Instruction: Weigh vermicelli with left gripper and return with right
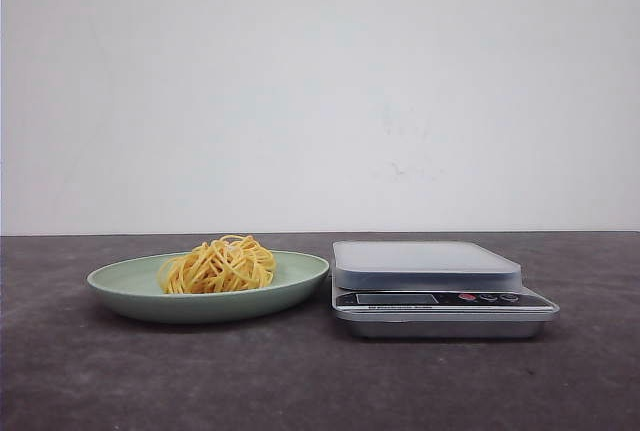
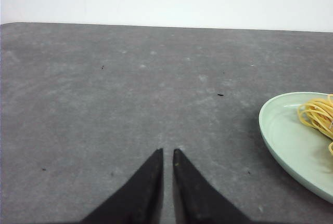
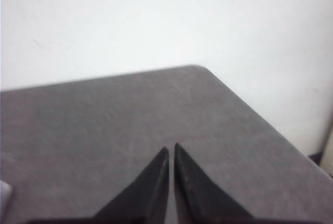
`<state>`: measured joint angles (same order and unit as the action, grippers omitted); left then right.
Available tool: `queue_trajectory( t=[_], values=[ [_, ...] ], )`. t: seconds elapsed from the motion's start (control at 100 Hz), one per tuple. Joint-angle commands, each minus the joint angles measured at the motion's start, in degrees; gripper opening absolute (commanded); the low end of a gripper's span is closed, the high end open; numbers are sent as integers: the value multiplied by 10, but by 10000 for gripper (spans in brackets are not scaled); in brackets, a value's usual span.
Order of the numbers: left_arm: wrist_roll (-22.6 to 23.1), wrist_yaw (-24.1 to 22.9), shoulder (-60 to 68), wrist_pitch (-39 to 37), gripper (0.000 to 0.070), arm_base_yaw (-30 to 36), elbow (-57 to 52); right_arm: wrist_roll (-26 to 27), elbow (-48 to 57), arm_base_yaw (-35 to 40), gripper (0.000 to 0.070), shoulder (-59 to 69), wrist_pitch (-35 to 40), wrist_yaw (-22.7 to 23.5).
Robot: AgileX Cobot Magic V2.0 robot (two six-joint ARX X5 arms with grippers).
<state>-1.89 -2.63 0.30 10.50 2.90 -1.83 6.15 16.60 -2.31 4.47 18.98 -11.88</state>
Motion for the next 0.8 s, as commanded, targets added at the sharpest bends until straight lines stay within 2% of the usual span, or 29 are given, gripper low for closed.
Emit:
queue_trajectory(
  t=[0.0,0.33,0.55,0.79],
  values=[
    [3,3,-1,3,0,0,10,-18,-31,-11,10,-18,-12,13],
    [3,3,-1,3,0,0,10,-82,-121,-23,10,-42,-68,112],
    [3,3,-1,3,0,0,10,-92,-140,-23,10,-42,-73,115],
    [3,3,-1,3,0,0,10,-76,-159,-23,10,-42,-91,114]
  ],
)
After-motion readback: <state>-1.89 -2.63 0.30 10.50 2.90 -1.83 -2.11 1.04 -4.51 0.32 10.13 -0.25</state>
